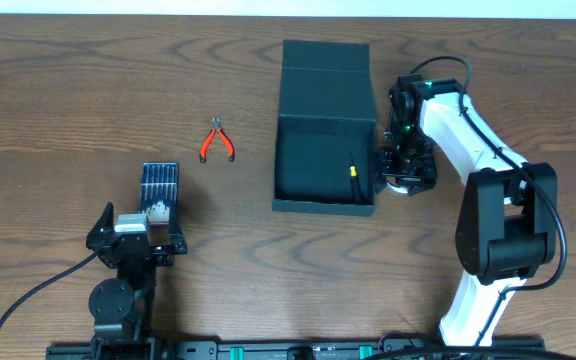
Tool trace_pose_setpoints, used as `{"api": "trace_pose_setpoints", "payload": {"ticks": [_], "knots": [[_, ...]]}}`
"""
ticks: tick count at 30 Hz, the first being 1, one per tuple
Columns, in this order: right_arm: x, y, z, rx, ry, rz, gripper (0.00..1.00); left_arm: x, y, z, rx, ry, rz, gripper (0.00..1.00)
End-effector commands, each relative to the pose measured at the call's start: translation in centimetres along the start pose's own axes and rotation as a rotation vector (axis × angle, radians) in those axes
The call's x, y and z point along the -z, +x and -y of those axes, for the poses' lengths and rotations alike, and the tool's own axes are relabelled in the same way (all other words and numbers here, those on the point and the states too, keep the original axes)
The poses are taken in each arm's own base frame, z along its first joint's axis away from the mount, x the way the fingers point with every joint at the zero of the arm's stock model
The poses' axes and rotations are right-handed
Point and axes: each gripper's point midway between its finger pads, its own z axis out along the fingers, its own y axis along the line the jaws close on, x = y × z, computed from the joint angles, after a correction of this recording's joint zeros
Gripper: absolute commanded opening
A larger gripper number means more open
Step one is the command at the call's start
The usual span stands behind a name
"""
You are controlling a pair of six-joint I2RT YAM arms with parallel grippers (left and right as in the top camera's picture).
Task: Pack container
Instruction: 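Lower the right gripper and close it on the hammer handle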
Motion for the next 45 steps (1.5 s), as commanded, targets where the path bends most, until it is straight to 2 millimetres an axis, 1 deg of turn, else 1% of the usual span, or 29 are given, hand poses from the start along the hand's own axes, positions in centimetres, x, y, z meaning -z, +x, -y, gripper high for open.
{"api": "trace_pose_setpoints", "payload": {"ticks": [1, 4, 6, 10, 17, 21, 24, 27, 30, 36, 45], "knots": [[0.3, -0.5, 0.7, -0.022, 0.008, 0.026, 0.69, -0.2, 1.7, 0.2, -0.011, 0.004, -0.04, 0.99], [0.4, -1.1, 0.7, -0.03, 0.001, 0.049, 0.76, -0.2, 1.7, 0.2, -0.011, 0.005, -0.04, 0.98], [0.4, -1.4, 0.7, -0.036, -0.003, 0.064, 0.78, -0.2, 1.7, 0.2, -0.011, 0.005, -0.04, 0.99], [0.4, -2.0, 0.7, -0.045, -0.007, 0.086, 0.77, -0.2, 1.7, 0.2, -0.011, 0.005, -0.04, 0.99], [0.5, -2.6, 1.6, -0.075, 0.01, 0.109, 0.77, -0.2, 1.7, 0.2, -0.011, 0.004, -0.04, 0.98], [0.6, -2.5, 2.8, -0.097, 0.005, 0.098, 0.79, -0.2, 1.7, 0.2, -0.011, 0.005, -0.04, 0.99], [0.7, -2.3, 4.0, -0.113, -0.002, 0.081, 0.79, -0.2, 1.7, 0.2, -0.011, 0.005, -0.04, 0.98], [0.7, -2.4, 4.8, -0.113, -0.013, 0.08, 0.78, -0.2, 1.7, 0.2, -0.011, 0.005, -0.04, 0.98], [0.8, -2.5, 4.3, -0.077, -0.058, 0.082, 0.77, -0.2, 1.7, 0.2, -0.011, 0.005, -0.04, 0.99], [0.8, -2.7, 3.6, -0.034, -0.065, 0.093, 0.78, -0.2, 1.7, 0.2, -0.011, 0.005, -0.04, 0.99], [0.1, -2.4, 3.1, 0.022, -0.087, 0.08, 0.79, -0.2, 1.7, 0.2, -0.011, 0.005, -0.04, 0.98]]}}
